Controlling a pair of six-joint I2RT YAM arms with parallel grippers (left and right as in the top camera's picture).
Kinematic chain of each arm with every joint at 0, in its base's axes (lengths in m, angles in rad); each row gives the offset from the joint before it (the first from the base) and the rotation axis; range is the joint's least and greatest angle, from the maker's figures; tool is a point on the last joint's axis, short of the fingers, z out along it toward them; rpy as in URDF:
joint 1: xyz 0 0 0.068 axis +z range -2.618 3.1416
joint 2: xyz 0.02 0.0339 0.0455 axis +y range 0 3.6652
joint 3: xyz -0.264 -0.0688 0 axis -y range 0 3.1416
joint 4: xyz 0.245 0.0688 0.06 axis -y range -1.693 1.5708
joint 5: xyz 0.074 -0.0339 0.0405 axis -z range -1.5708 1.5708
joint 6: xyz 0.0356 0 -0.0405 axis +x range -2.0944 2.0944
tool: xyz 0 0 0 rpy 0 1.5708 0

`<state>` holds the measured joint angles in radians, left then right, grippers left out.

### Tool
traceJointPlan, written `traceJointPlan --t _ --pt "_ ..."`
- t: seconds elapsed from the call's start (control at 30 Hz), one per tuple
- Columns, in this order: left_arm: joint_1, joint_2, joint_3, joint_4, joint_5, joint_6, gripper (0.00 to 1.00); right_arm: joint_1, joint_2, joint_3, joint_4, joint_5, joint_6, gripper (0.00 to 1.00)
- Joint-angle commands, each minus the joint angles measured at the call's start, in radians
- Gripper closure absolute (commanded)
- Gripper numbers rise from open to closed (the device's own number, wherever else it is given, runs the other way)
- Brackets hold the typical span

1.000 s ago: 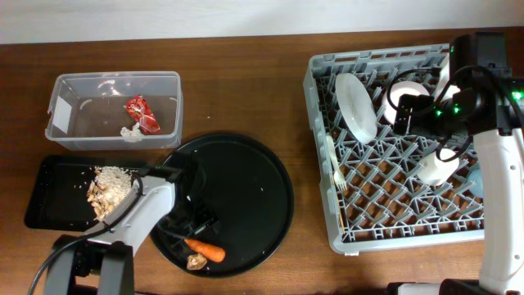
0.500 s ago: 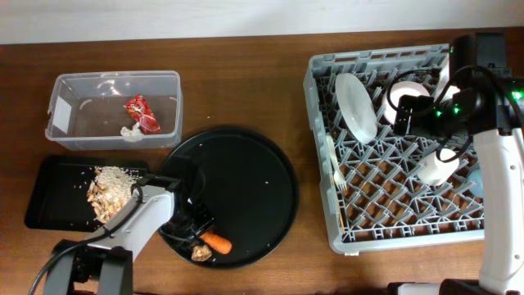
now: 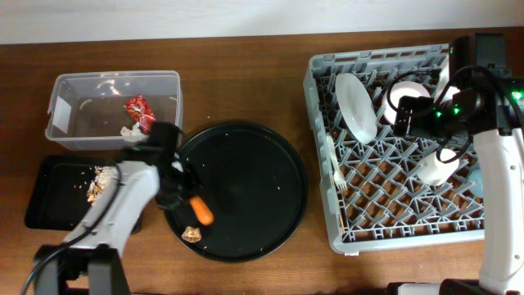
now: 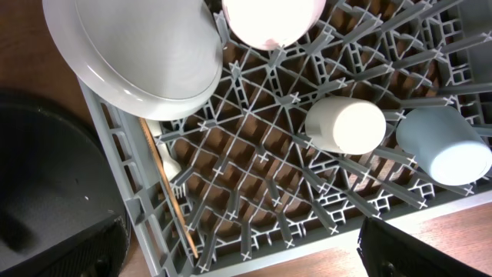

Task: Sort waste into correct bins and load items into the dishwasher rack
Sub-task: 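Grasp the carrot with the left gripper and move it to the black tray, then release the carrot on the black tray and return the left gripper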

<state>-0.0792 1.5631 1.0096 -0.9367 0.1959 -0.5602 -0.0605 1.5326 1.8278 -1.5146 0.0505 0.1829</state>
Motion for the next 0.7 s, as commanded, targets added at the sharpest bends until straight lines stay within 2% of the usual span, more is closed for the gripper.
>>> traceJointPlan --t 0.0,0.13,0.3,0.47,0.67 --pt "0.163 -0.032 0.129 -0.06 -0.057 0.103 1.0 -0.007 0.007 0.001 0.0 -0.006 0.0 0.01" --pt "0.364 -0.035 0.162 -0.061 -0.154 0.106 0.99 -0.007 0.007 0.001 0.0 -0.005 0.0 0.01" --pt "0.546 -0.033 0.151 -0.024 -0.246 0.097 1.0 -0.007 0.007 0.001 0.0 -0.006 0.0 0.01" --pt "0.615 -0.013 0.11 0.043 -0.254 0.085 0.99 -0.007 0.007 0.001 0.0 -0.006 0.0 0.01" --pt "0.632 0.065 0.064 0.092 -0.291 0.082 1.0 -0.007 0.007 0.001 0.0 -0.006 0.0 0.01"
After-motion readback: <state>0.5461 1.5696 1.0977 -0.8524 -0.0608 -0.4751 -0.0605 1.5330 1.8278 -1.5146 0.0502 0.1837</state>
